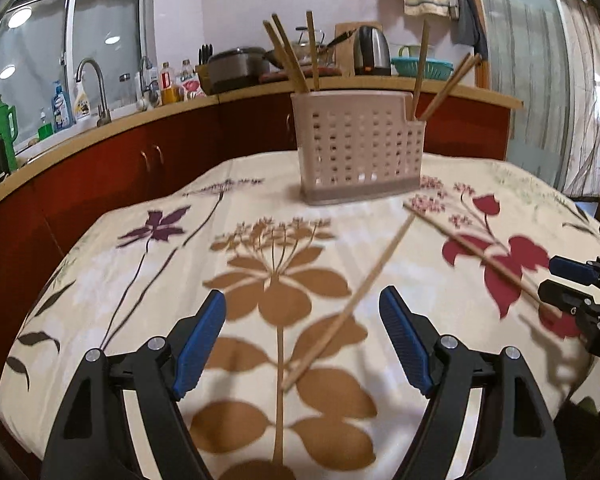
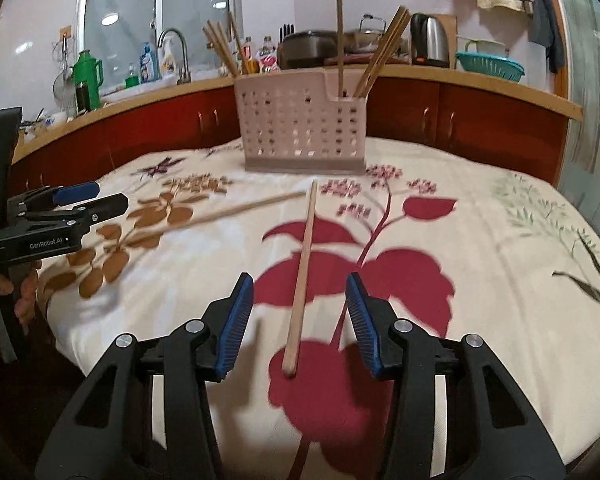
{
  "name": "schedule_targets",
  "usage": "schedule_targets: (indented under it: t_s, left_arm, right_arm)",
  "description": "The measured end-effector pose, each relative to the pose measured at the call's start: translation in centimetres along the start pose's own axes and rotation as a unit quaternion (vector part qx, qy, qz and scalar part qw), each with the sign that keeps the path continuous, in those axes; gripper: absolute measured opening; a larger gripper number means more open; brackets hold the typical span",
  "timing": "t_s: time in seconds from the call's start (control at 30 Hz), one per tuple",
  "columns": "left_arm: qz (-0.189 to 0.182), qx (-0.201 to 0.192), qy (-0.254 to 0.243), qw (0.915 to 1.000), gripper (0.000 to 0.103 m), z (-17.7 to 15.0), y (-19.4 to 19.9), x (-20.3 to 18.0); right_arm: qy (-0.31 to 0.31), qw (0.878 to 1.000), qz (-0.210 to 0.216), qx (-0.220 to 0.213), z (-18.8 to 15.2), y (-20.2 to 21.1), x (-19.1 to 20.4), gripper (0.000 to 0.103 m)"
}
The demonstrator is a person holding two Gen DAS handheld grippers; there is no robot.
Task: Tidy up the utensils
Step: 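Move the right gripper down onto a loose wooden chopstick and close it, then close the left gripper on another wooden chopstick while the right gripper holds its chopstick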
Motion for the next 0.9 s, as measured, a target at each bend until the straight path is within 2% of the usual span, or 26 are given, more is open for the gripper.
schedule_targets:
  t_s: [0.2,0.33,0.53,0.63,0.7,0.77,0.9]
  left_arm:
    - [0.004,0.01,0.004,0.9999,0.077,-1.6,0.2,0.0]
    - [0.005,0.02,0.009,0.9997,0.077,-2.3,-0.1,0.3]
    - [0.001,0.036,0.011,0.9993,0.069,-3.0,-0.5,0.6]
    - [-0.01,0.049,0.013,0.9987,0.058,-3.4,-0.9,0.6]
    - [-0.022,0.062,0.017,0.9977,0.046,-3.7,-1.1,0.3]
    - [-0.036,0.074,0.019,0.9964,0.039,-4.2,-1.2,-0.1]
    - [-0.049,0.074,0.008,0.996,0.037,-4.5,-0.4,-1.3]
  right_arm:
    - [-0.004,1.0,0.003,0.019,-0.9,-0.5,0.0,0.029]
    - [-0.011,0.999,0.002,0.032,-1.5,-0.8,-0.4,0.009]
    - [-0.032,0.999,-0.007,0.031,-1.5,-0.6,-1.6,0.007]
    - [-0.032,0.999,-0.008,0.031,-1.5,-0.7,-1.6,0.007]
    - [-0.034,0.999,-0.006,0.031,-1.5,-0.7,-1.8,0.007]
    - [-0.035,0.999,-0.008,0.03,-1.5,-0.6,-1.8,0.007]
    - [-0.044,0.999,-0.02,0.025,-1.5,-0.3,-2.8,0.007]
Point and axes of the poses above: each gripper's, at about its wrist camera, not at the fingertips, and y roughly against the way its jaws point, x to its left, z to its top, the point moved 6 cm from there along -y, roughly the way its jaws point, and after that the axes turned 2 degrees about y, right-handed, at the moved point
